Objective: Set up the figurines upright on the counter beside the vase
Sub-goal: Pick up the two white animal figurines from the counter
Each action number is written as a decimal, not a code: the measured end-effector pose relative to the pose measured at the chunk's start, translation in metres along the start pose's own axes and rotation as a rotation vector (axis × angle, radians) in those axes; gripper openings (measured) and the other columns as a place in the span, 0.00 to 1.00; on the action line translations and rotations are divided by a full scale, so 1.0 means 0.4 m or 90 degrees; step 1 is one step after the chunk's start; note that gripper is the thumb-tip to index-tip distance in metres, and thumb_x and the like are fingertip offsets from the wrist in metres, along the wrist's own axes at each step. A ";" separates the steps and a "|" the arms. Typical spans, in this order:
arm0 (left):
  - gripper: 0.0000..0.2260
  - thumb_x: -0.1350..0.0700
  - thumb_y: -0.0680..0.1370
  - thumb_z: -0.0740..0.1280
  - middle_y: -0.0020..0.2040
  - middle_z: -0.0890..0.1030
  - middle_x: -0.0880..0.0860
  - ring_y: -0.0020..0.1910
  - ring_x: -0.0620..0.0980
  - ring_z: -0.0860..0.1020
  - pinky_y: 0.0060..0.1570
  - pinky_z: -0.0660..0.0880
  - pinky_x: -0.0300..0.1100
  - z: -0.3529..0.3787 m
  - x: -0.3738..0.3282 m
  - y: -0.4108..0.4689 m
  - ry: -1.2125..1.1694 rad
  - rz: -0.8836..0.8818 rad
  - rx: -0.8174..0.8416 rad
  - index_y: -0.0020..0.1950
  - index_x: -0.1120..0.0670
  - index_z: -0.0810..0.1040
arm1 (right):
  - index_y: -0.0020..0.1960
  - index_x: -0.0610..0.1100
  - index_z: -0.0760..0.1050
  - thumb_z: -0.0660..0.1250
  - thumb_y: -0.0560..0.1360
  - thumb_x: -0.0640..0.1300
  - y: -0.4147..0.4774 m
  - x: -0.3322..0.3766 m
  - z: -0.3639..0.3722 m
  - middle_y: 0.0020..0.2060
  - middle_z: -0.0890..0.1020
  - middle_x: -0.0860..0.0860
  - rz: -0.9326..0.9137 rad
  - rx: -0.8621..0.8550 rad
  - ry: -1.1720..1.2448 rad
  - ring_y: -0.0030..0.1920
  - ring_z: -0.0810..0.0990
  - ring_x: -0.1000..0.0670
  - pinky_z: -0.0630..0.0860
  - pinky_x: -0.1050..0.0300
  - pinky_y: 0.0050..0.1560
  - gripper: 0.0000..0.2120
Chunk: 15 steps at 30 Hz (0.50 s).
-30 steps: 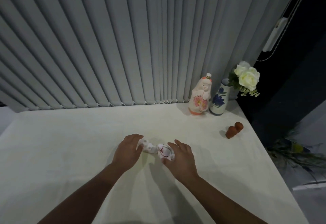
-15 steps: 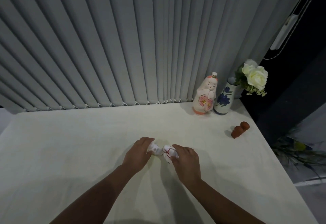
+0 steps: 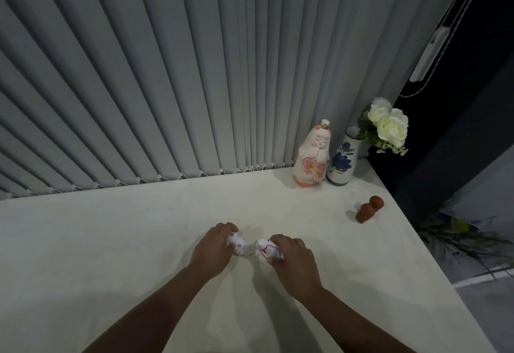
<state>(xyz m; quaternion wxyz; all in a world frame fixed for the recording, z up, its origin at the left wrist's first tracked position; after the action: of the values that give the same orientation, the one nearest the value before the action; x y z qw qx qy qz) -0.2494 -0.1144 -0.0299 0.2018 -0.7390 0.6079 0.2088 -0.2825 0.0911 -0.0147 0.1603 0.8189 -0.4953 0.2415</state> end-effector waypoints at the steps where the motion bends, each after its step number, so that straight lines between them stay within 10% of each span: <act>1: 0.17 0.62 0.72 0.65 0.56 0.77 0.52 0.55 0.53 0.75 0.53 0.74 0.47 0.001 -0.006 0.012 -0.004 -0.002 0.000 0.60 0.52 0.73 | 0.57 0.53 0.73 0.66 0.74 0.48 0.007 -0.009 -0.013 0.52 0.81 0.58 0.010 -0.009 0.001 0.53 0.76 0.48 0.72 0.52 0.49 0.11; 15: 0.17 0.65 0.71 0.67 0.55 0.77 0.55 0.55 0.56 0.75 0.52 0.74 0.50 0.047 -0.175 0.275 -0.044 0.074 0.031 0.58 0.53 0.74 | 0.53 0.50 0.73 0.69 0.72 0.43 0.178 -0.179 -0.222 0.46 0.83 0.50 0.114 0.022 -0.050 0.47 0.78 0.44 0.75 0.51 0.42 0.11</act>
<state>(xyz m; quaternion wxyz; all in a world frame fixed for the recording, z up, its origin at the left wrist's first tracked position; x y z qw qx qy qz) -0.3708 -0.0670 -0.0115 0.2282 -0.6898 0.6474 0.2302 -0.3949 0.1559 0.0212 0.1045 0.7828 -0.5683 0.2308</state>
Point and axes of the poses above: each hand's wrist, its own y-axis towards the middle knuckle, its own z-axis out of the palm, x = y × z, the point moved 4 cm from there along y, towards the middle knuckle
